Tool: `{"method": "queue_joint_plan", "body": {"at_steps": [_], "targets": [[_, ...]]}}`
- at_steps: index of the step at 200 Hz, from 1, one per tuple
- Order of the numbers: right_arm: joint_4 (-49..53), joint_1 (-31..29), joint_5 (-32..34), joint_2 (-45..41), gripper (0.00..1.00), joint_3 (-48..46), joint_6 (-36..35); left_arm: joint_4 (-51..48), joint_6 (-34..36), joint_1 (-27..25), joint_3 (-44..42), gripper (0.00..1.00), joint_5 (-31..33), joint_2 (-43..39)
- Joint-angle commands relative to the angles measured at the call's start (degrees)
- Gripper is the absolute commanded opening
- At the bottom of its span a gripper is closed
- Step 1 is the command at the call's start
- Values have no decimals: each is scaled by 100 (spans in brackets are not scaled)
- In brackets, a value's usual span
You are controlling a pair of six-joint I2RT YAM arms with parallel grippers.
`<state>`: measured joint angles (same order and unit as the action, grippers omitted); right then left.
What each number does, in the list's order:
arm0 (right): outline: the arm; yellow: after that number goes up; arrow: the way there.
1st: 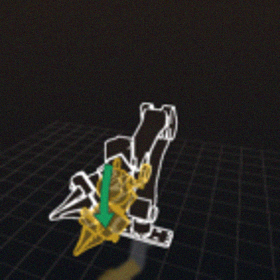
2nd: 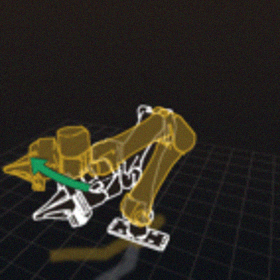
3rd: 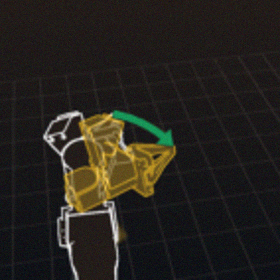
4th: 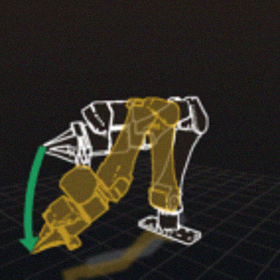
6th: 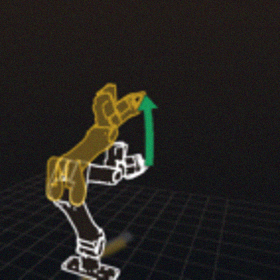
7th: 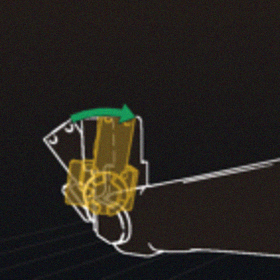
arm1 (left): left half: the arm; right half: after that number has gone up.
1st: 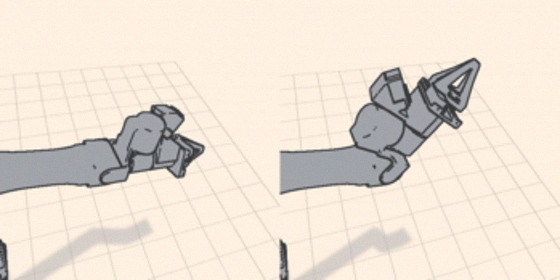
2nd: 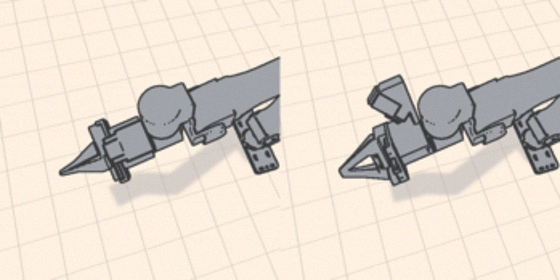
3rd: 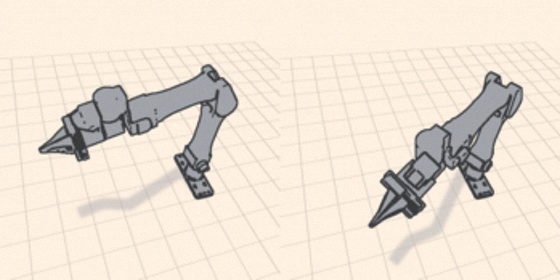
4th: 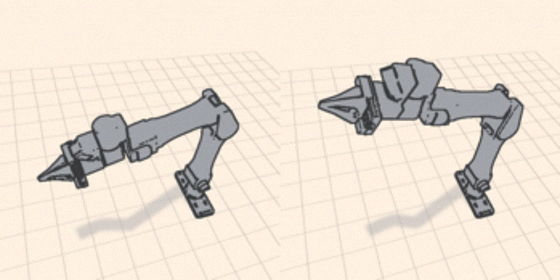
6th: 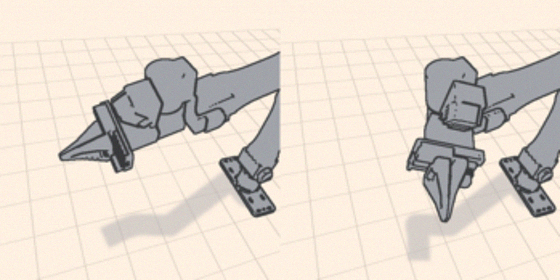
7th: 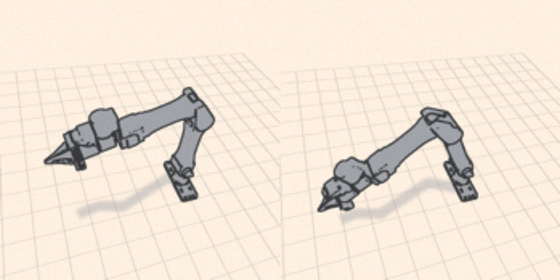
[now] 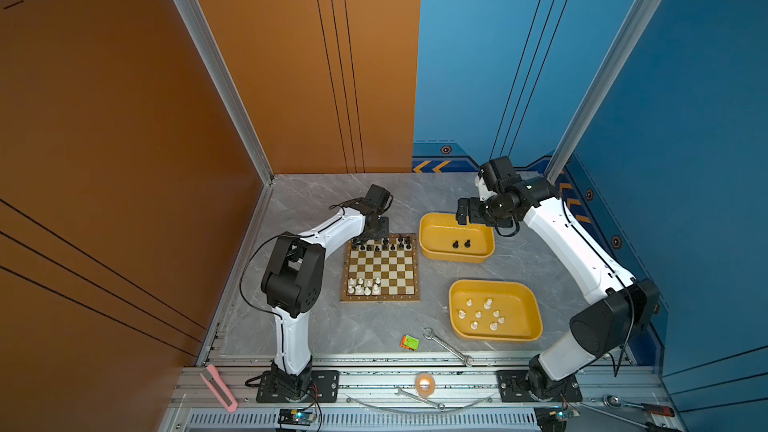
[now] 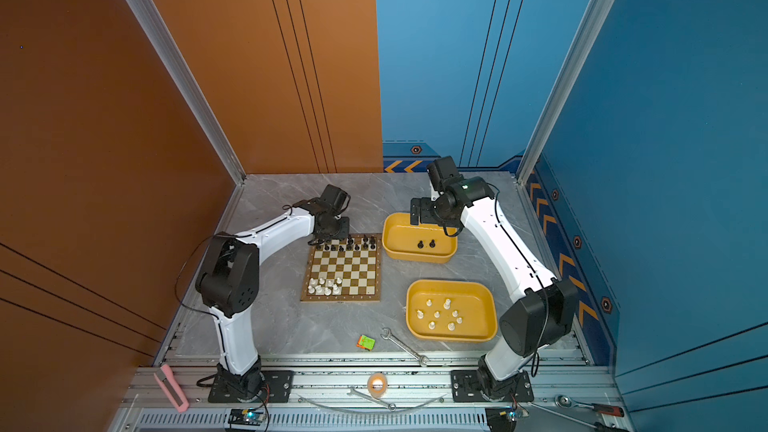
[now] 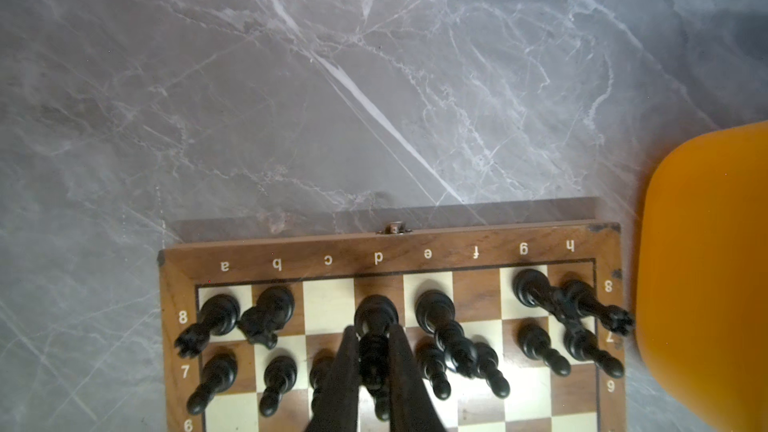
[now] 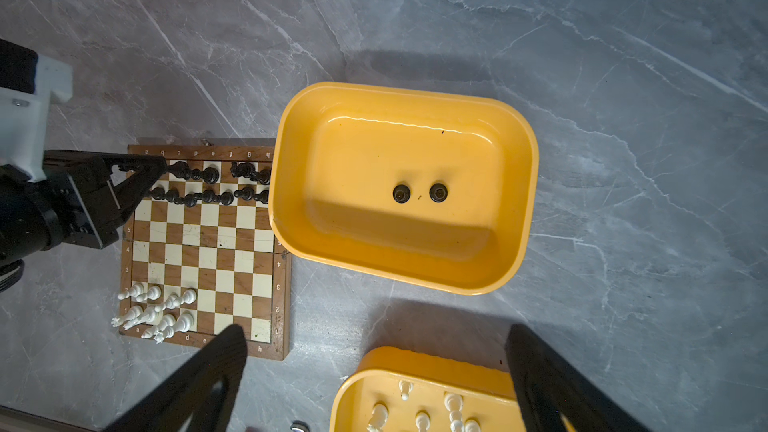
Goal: Set up the chess pieces on the board
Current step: 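Lower the black piece beside the tall piece and open the left gripper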
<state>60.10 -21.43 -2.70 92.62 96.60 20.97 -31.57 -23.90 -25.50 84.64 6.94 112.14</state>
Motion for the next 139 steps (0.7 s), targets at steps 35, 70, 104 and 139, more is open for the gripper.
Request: {"method": "queue_joint_plan", "body": {"at_steps": [35,70,104,139], "targets": [[297,68,182,18,100,149,-121,81,-105,-130,-32,9,32,150],[318,119,173,-25,100,124,-161,73,-100,-136,-26,9,88,177],[319,148,165,-63,100,73,-182,68,-97,-149,-28,10,168,192],[319,181,148,-69,100,34,-198,72,-91,-149,-11,9,183,217]]}}
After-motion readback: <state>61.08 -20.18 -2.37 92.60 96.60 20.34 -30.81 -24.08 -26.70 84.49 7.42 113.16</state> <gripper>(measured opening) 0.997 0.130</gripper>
